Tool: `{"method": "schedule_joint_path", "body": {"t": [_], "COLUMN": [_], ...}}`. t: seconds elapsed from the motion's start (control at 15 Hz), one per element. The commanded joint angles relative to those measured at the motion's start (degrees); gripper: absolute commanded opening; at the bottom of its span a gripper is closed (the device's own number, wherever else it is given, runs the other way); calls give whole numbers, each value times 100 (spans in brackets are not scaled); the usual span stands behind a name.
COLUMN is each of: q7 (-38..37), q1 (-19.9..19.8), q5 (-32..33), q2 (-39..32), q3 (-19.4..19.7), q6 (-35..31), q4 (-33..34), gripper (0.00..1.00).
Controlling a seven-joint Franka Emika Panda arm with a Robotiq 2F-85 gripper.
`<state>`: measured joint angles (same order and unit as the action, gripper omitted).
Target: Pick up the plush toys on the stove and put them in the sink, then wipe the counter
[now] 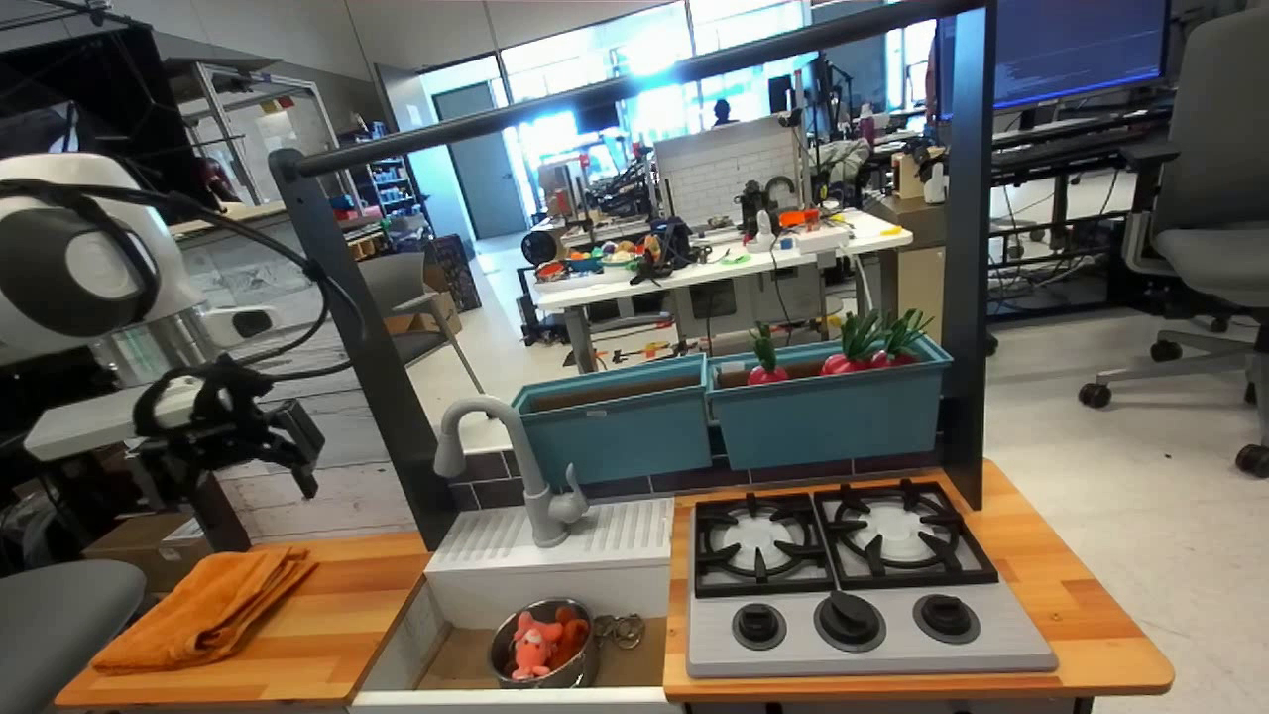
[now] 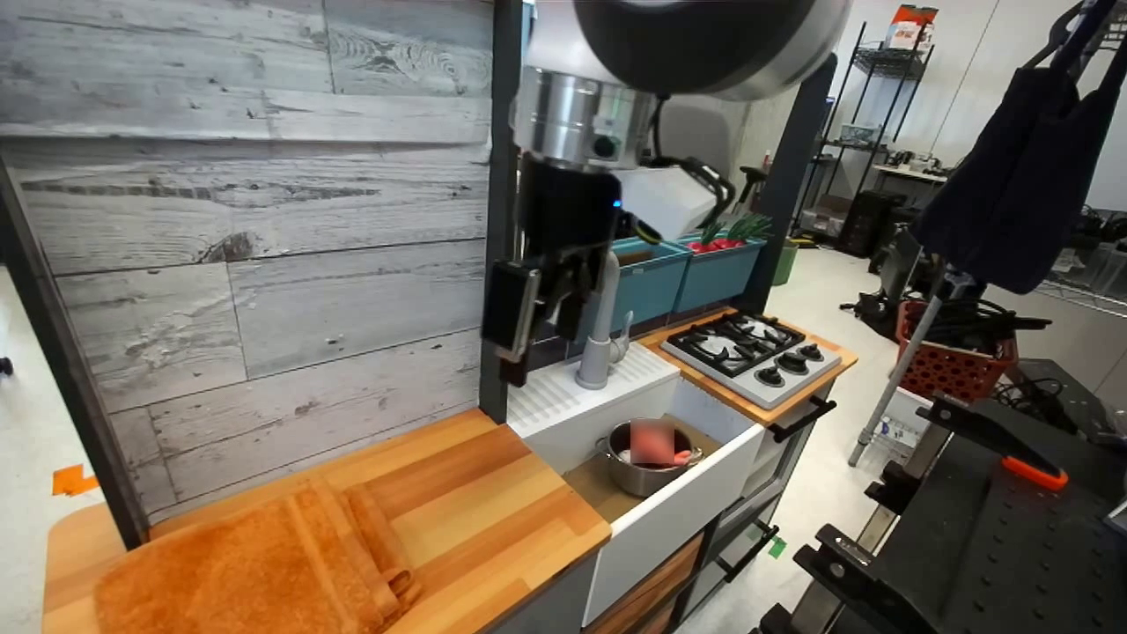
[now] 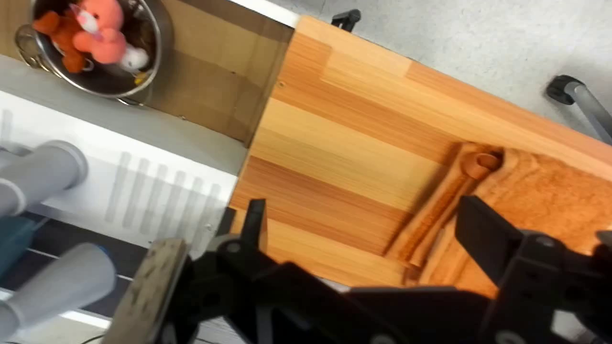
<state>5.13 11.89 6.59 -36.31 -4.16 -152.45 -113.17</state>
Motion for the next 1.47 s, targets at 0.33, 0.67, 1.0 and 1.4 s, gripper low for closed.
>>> {"method": "schedule_joint_path", "body": {"t": [0.33, 0.67, 1.0, 1.4], "q7": [-160, -141, -428, -1017], "q1": [350, 116, 518, 1429], "q5": [71, -140, 12, 226], "q2": [-785, -955, -1653, -2976], "q3": [-145, -258, -200, 107], "q6": [441, 261, 424, 464], "q4": [1027, 1028, 1859, 3466], "gripper": [100, 100, 100, 100]}}
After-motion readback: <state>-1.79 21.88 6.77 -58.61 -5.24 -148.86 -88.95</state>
